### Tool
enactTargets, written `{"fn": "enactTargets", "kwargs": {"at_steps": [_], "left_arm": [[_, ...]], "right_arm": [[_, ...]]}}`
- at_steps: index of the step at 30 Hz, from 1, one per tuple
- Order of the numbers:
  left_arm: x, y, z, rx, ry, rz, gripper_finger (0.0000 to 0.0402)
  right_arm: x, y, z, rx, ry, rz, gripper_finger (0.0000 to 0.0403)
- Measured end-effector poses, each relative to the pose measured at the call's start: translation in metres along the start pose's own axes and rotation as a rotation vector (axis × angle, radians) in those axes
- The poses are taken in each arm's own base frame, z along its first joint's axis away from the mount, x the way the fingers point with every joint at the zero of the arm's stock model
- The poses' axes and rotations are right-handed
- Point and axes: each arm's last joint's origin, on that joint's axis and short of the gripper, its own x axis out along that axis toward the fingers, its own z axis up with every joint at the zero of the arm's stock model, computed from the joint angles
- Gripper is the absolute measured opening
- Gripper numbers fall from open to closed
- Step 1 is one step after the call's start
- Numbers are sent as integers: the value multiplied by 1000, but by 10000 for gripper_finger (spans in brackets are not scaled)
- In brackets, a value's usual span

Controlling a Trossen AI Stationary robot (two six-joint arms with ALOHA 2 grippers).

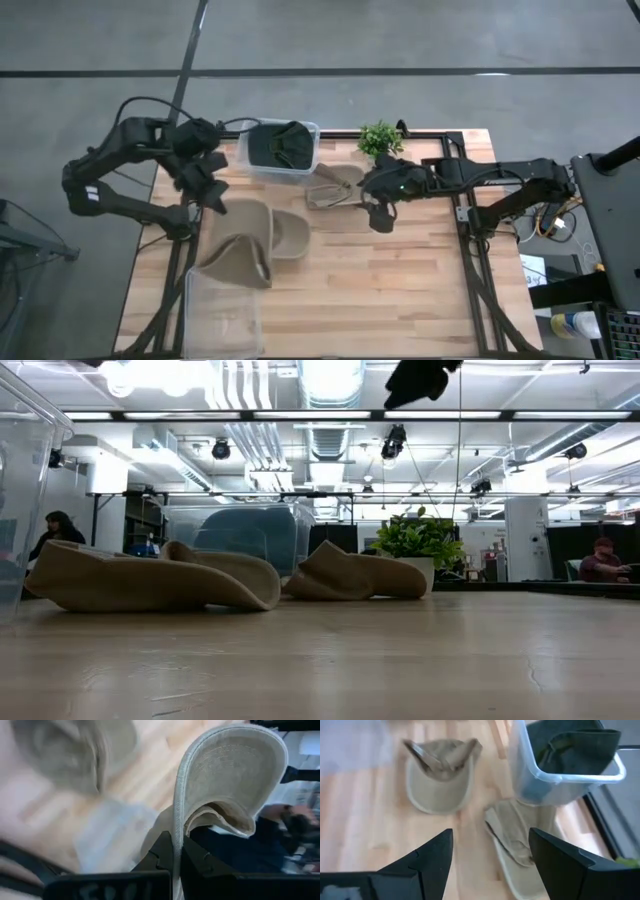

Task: Pick & Place hat
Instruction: Put the bottom brown cap in the bottom transparent bin

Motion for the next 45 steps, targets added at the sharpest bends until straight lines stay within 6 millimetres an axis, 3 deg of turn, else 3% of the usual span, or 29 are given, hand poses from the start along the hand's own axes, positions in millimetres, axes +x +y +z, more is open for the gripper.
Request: {"fn": "enactTargets", "kwargs": {"at_steps": [7, 20, 29, 45], "left_arm": [[5, 4, -21, -284, 94, 1, 7], [68, 20, -47, -557, 346, 300, 7], [106, 10, -41, -498, 320, 248, 7], [117, 17, -42, -580, 326, 323, 24]], "right_arm": [[20, 2, -7, -45, 62, -36, 256], [47, 6, -18, -132, 152, -35, 256], [55, 7, -20, -144, 177, -35, 256], [58, 8, -23, -146, 192, -34, 256]]}}
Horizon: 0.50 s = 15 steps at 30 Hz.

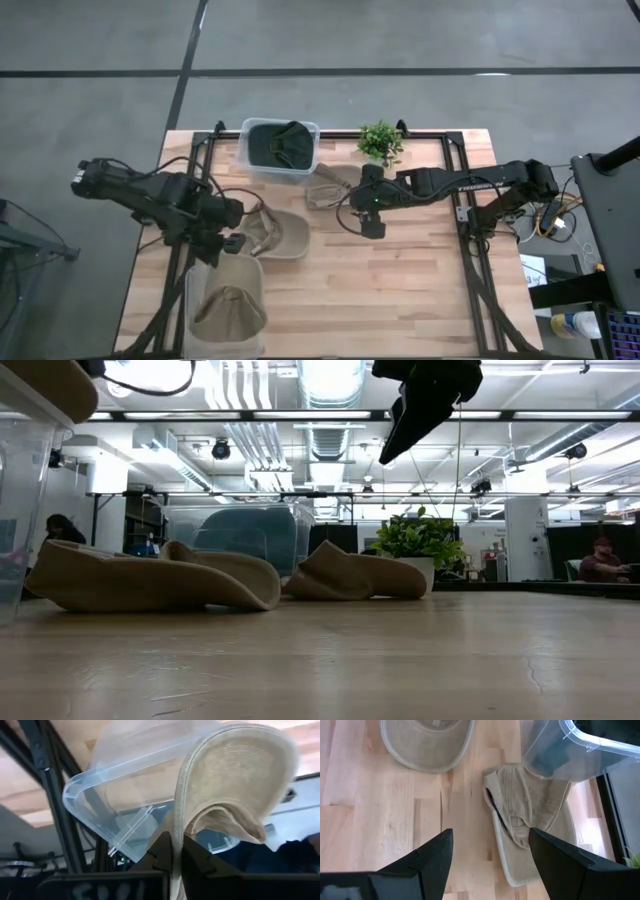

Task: Pick & Place hat
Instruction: Put the bottom brown cap in the bottom transparent bin

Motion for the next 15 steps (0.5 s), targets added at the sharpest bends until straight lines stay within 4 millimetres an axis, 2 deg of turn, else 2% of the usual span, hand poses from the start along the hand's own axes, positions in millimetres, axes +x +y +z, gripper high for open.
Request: {"fn": "enactTargets", "kwargs": {"at_steps": [9, 15], "left_arm": [[17, 3, 5, -31, 37, 76, 43], [20, 7, 2, -17, 47, 100, 90]], "right_arm": [[1, 0, -1, -1, 2, 0, 256], [1, 0, -1, -1, 0, 1, 256]]}}
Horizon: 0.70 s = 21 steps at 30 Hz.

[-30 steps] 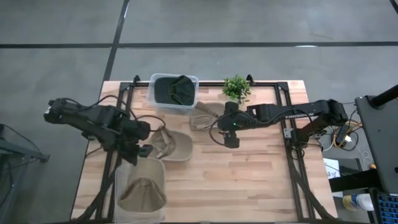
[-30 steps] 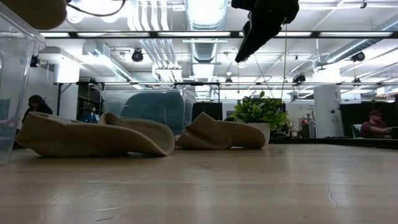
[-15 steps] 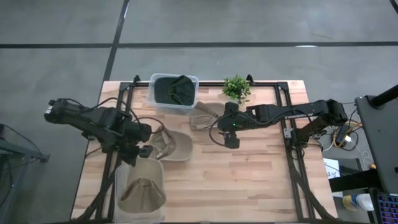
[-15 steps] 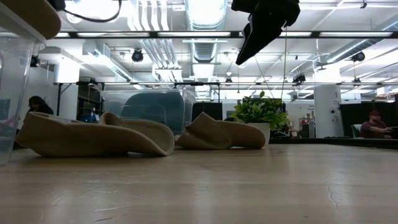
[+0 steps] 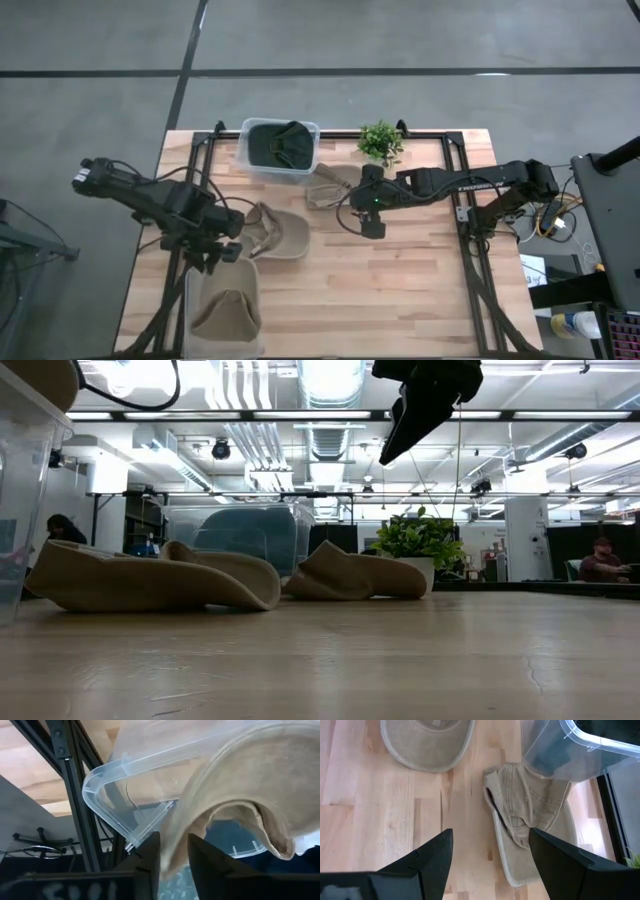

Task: Pick & Place hat
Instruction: Put the bottom brown cap in the bottom transparent bin, then put the top brown cap in the bottom transparent bin

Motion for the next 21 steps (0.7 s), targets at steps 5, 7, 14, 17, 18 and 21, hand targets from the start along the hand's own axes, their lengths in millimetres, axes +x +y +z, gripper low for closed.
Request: {"fn": "enactTargets", "kwargs": {"at_steps": [5, 7, 14, 17, 18, 21], "left_arm": [[2, 2, -4, 17, 32, 25, 129], [2, 4, -5, 10, 36, 47, 138], [-4, 13, -8, 84, 45, 87, 144], [-8, 14, -9, 143, 3, 76, 144], [-9, 14, -9, 171, -22, 67, 144], [-13, 13, -9, 231, -103, 48, 144]], "right_arm": [[0, 0, 0, 1, -3, 0, 256], [0, 0, 0, 3, 0, 0, 256], [3, 1, -4, 56, 13, 1, 256], [3, 1, -4, 90, 16, 1, 256], [3, 1, -4, 107, 16, 1, 256], [4, 1, -5, 182, 16, 0, 256]]}}
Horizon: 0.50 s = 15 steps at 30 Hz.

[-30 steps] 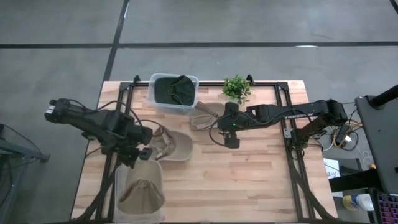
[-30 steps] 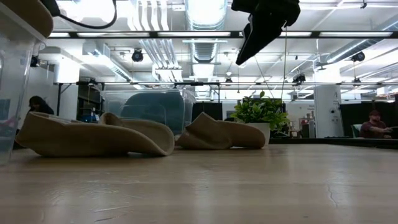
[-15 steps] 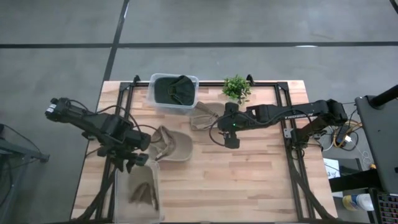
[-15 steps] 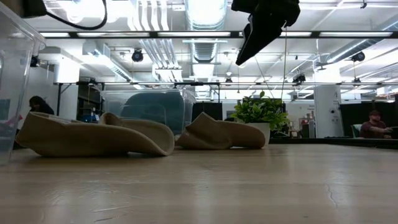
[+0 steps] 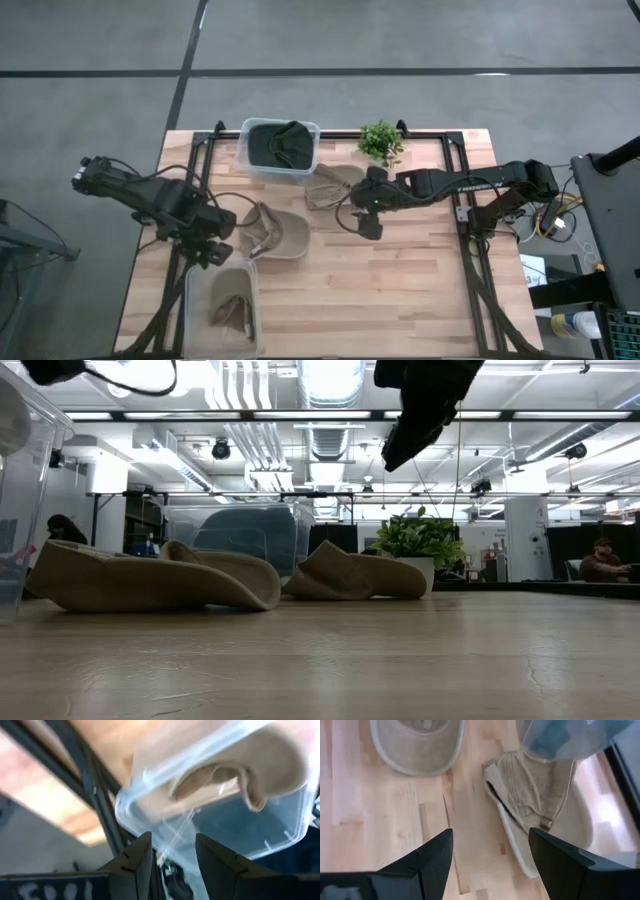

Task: Pick & Place hat
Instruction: Put the top brown cap in the bottom transparent bin

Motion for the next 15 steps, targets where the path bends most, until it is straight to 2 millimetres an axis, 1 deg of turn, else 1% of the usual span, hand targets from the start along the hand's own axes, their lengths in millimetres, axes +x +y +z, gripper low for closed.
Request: {"fn": "enactTargets", "kwargs": {"at_steps": [4, 8, 13, 15], "left_arm": [[-4, -2, 2, 85, -127, -14, 144], [-8, -6, 4, 205, -283, -32, 144], [-15, -14, 8, 349, -523, -64, 144], [-18, -20, 9, 407, -594, -93, 144]], "right_arm": [[2, 0, -3, 76, 14, 3, 256], [5, 0, -7, 137, 30, 2, 255], [15, 1, -18, 185, 57, -6, 248], [19, 1, -23, 195, 67, -9, 246]]}}
